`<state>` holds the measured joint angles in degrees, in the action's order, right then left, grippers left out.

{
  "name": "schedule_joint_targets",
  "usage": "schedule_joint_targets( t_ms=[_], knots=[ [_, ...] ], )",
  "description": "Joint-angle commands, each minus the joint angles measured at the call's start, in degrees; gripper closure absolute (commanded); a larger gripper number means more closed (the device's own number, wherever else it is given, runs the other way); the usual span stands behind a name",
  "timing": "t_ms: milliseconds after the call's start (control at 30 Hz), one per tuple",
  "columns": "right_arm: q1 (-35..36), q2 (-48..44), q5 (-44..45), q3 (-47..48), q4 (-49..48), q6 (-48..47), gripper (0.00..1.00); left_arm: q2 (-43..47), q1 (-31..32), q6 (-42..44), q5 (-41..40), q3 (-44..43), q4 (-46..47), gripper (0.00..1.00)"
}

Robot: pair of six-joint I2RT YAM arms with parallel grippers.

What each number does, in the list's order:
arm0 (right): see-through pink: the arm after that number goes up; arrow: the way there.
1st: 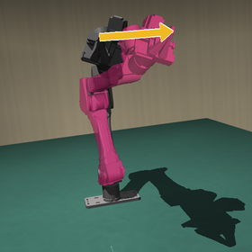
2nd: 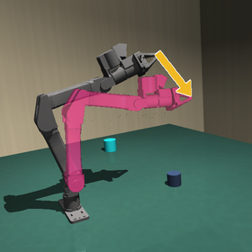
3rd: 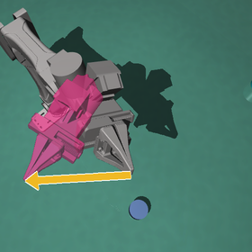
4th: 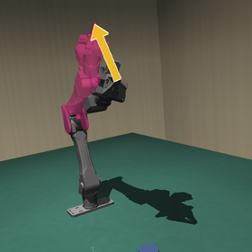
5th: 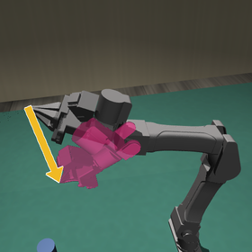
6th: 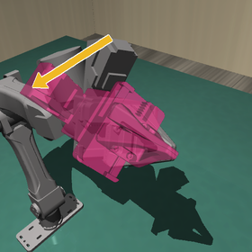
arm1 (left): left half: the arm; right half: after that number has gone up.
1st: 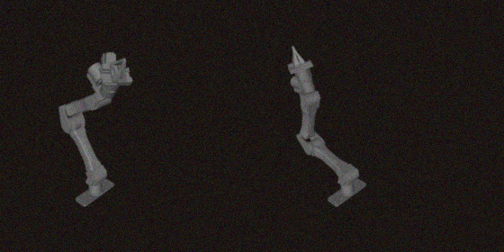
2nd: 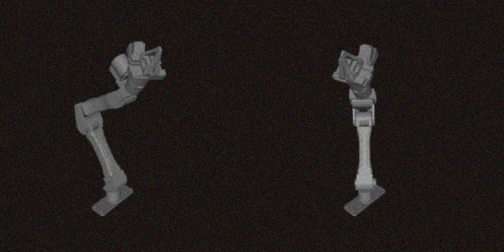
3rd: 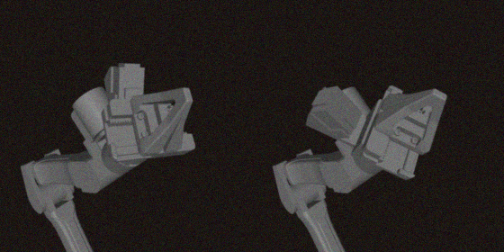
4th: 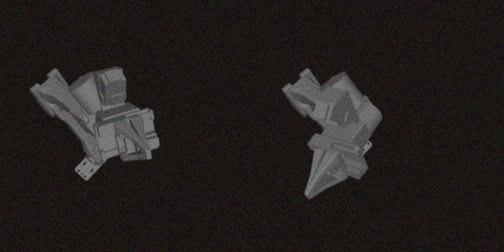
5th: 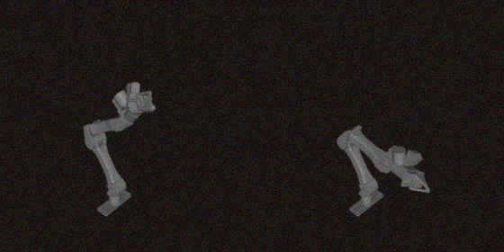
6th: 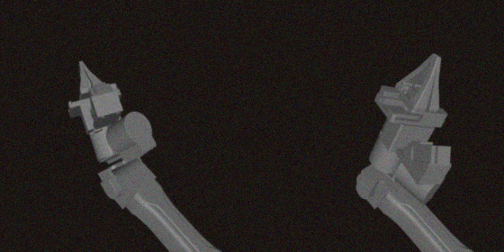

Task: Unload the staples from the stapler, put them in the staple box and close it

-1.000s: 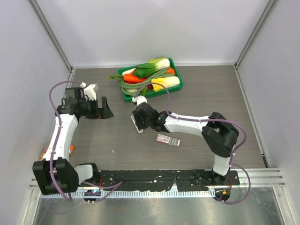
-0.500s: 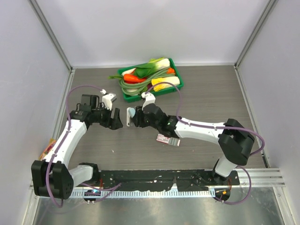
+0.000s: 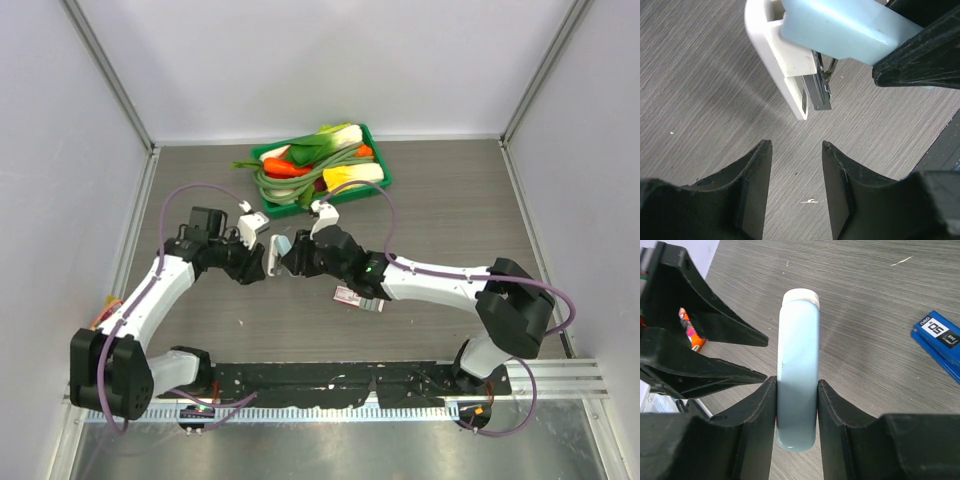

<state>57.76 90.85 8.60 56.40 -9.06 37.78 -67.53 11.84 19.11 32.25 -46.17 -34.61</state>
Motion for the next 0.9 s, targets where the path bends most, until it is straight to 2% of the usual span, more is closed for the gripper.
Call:
schedule_joint_targets(
  t_ms=[0,200,333,500,600,633,667,700,733,800,867],
  knots=[
    [0.2,-3.9,-1.9,-0.2,-5.8,2.5,0.99,-0.7,0.7,6.1,1.8,1.4,2.8,0.51],
    [0.2,-5.7,-2.9,-1.6,-6.8,4.1,0.99,-2.5,1.1,8.2,4.4,2.1,2.9,0.45],
    [0.2,-5.5,-4.5,-1.9,-8.1,4.9,0.99,-3.1,1.3,9.1,4.5,2.8,5.2,0.31],
    [0.2,-5.4,-6.7,-2.6,-9.5,6.1,0.99,-3.7,1.3,9.1,3.7,2.8,7.3,0.32],
    [0.2,-6.2,-7.2,-3.7,-9.6,6.4,0.99,-3.0,1.3,9.2,2.7,3.5,9.6,0.44],
    [0.1,-6.7,-7.2,-3.9,-9.5,6.6,0.99,-2.9,1.3,9.4,1.7,3.9,10.2,0.55],
    [0.1,-6.8,-7.2,-4.5,-9.5,6.7,0.99,-2.7,1.3,9.6,1.1,4.7,10.8,0.61],
    [0.1,-7.2,-7.2,-4.8,-9.5,6.8,0.99,-2.7,1.3,9.7,0.7,4.9,11.9,0.74],
    [0.1,-7.4,-7.3,-5.1,-9.5,7.0,0.99,-3.0,1.4,10.3,-0.3,5.1,12.1,0.8],
    [0.1,-7.5,-7.6,-5.4,-9.4,7.3,0.99,-3.6,1.8,10.6,-1.5,4.9,12.5,0.88],
    [-0.1,-7.6,-7.9,-5.3,-9.0,7.3,0.99,-4.1,2.0,10.9,-2.4,4.2,12.2,0.9]
  ],
)
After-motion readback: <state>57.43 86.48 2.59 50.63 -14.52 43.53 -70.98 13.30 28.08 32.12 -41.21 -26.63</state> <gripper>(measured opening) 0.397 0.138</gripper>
